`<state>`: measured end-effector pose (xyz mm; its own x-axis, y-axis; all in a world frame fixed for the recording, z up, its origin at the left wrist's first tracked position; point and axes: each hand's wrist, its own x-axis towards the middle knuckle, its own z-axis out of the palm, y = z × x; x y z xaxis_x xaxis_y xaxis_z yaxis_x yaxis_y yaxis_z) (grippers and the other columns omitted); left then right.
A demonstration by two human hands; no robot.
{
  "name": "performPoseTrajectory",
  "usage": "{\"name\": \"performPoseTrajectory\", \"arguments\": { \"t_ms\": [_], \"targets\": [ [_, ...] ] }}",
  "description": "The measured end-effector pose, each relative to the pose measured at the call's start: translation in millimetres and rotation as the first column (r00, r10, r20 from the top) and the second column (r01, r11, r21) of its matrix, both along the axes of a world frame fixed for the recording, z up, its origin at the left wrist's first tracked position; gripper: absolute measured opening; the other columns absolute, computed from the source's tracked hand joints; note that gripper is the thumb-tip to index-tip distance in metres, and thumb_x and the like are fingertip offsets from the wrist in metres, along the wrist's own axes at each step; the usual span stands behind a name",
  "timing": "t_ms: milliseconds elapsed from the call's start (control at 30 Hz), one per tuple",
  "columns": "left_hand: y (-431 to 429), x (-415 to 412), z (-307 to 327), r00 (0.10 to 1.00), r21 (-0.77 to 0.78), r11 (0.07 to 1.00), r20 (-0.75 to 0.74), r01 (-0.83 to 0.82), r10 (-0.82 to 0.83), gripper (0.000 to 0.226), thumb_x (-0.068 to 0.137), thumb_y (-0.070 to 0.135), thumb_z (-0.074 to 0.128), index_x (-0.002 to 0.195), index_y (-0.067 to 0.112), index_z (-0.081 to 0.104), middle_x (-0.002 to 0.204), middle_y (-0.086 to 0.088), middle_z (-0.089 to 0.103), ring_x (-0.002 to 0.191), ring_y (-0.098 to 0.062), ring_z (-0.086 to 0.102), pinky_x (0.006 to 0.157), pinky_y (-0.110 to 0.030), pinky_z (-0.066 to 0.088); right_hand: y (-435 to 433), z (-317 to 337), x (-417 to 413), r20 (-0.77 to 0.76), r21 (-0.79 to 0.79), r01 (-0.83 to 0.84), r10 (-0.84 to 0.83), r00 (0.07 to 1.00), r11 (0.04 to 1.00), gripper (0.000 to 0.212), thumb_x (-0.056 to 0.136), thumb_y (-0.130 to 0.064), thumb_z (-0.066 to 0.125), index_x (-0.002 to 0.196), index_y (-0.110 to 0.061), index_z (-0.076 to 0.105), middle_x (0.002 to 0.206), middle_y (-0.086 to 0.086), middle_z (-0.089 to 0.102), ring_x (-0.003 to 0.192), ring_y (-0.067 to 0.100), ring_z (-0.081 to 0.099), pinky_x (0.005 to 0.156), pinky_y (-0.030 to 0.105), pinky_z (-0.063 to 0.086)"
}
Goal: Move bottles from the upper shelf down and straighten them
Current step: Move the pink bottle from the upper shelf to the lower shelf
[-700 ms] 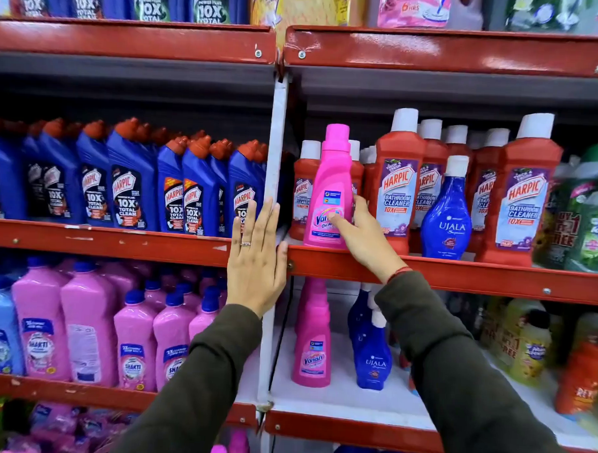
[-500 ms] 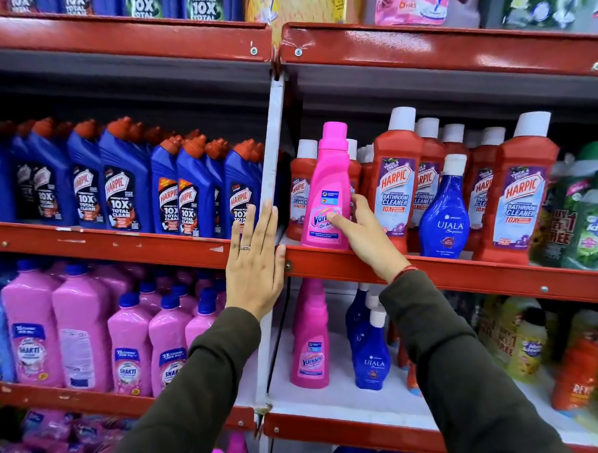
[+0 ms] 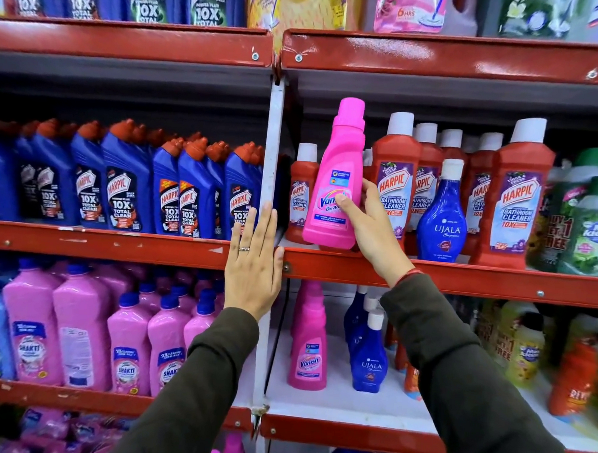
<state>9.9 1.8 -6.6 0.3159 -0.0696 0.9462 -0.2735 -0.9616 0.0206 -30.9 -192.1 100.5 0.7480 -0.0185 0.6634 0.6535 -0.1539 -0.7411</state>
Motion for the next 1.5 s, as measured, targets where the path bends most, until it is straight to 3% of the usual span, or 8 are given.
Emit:
{"name": "performPoseTrajectory", "arguments": {
  "t_ms": [333,467,733,867,1000,1200,1300,1500],
  "targets": [
    [-4,-8,-2,1.000,-0.037,0.999,0.010,0.009,-0.009,0.060,0.109,0.030,0.023,0.164,0.007,0.018,0.174,-0.006,0.015,0.161,-0.026,0.009,0.131,-0.039,-0.004,4,-42,-34,-0.021,0.068,-0.146,0.148,0.989,0.987,0.050,0.099,-0.015,0.059,0.144,-0.014,0.039,0.130,0.003,0.061,0.103,0.002,0.067,0.091,0.024,0.057],
    [-9,-16,-18,0.997,-0.061,0.996,0.029,0.071,-0.069,0.060,0.108,0.029,0.024,0.163,0.005,0.021,0.172,-0.011,0.019,0.161,-0.030,0.013,0.131,-0.040,-0.004,4,-81,-45,-0.032,0.061,-0.139,0.141,0.989,0.988,0.050,0.097,-0.020,0.062,0.143,-0.018,0.042,0.136,0.003,0.062,0.119,0.012,0.065,0.103,0.037,0.054],
    [-10,-26,-113,0.993,-0.113,0.987,-0.022,0.110,-0.113,0.063,0.106,0.026,0.031,0.163,0.005,0.014,0.172,-0.009,0.013,0.161,-0.018,-0.006,0.131,-0.040,-0.005,-2,-179,-59,-0.155,0.069,-0.156,0.165,0.974,0.985,0.050,0.097,-0.016,0.062,0.143,-0.019,0.043,0.135,0.001,0.063,0.122,0.011,0.063,0.095,0.027,0.055],
    [-10,-25,-169,0.995,-0.106,0.993,-0.082,0.053,-0.062,0.067,0.105,0.026,0.032,0.163,0.004,0.010,0.174,-0.003,-0.013,0.161,-0.021,-0.009,0.131,-0.041,-0.006,-7,-224,-58,-0.236,0.023,-0.150,0.151,0.960,0.988,0.051,0.097,-0.021,0.062,0.144,-0.022,0.042,0.136,0.000,0.061,0.123,0.011,0.063,0.093,0.028,0.056],
    [-15,-23,-210,0.988,-0.083,0.995,-0.139,0.060,-0.071,0.075,0.103,0.026,0.034,0.164,0.009,-0.005,0.173,-0.005,-0.018,0.161,-0.021,-0.009,0.131,-0.040,-0.005,-9,-253,-48,-0.297,-0.015,-0.132,0.122,0.947,0.991,0.052,0.098,-0.022,0.061,0.145,-0.025,0.039,0.137,-0.003,0.060,0.122,0.007,0.063,0.091,0.025,0.057],
    [-21,-10,-250,0.972,-0.078,0.997,-0.235,0.008,-0.026,0.070,0.107,0.033,0.022,0.163,0.005,-0.009,0.172,-0.013,-0.018,0.161,-0.023,-0.009,0.130,-0.041,0.000,-9,-279,-21,-0.352,-0.011,-0.076,0.067,0.934,0.997,0.049,0.097,-0.022,0.063,0.139,-0.029,0.041,0.137,-0.005,0.059,0.122,0.007,0.062,0.089,0.023,0.058],
    [-21,-5,-259,0.972,-0.054,0.998,-0.236,-0.020,0.006,0.065,0.110,0.036,0.009,0.162,0.001,-0.008,0.172,-0.017,-0.018,0.161,-0.025,-0.012,0.130,-0.040,-0.004,-8,-287,-11,-0.379,-0.026,-0.072,0.057,0.924,0.997,0.045,0.096,-0.021,0.064,0.133,-0.036,0.042,0.133,-0.006,0.060,0.119,0.002,0.062,0.086,0.019,0.057],
    [-21,-2,-259,0.980,-0.030,0.999,-0.200,-0.025,0.019,0.065,0.110,0.034,0.008,0.162,-0.001,-0.009,0.171,-0.019,-0.020,0.160,-0.026,-0.014,0.131,-0.040,-0.005,-3,-301,0,-0.421,-0.001,-0.071,0.064,0.905,0.997,0.048,0.096,-0.019,0.063,0.134,-0.035,0.039,0.130,-0.007,0.059,0.113,-0.004,0.064,0.085,0.020,0.058]
  ]
}}
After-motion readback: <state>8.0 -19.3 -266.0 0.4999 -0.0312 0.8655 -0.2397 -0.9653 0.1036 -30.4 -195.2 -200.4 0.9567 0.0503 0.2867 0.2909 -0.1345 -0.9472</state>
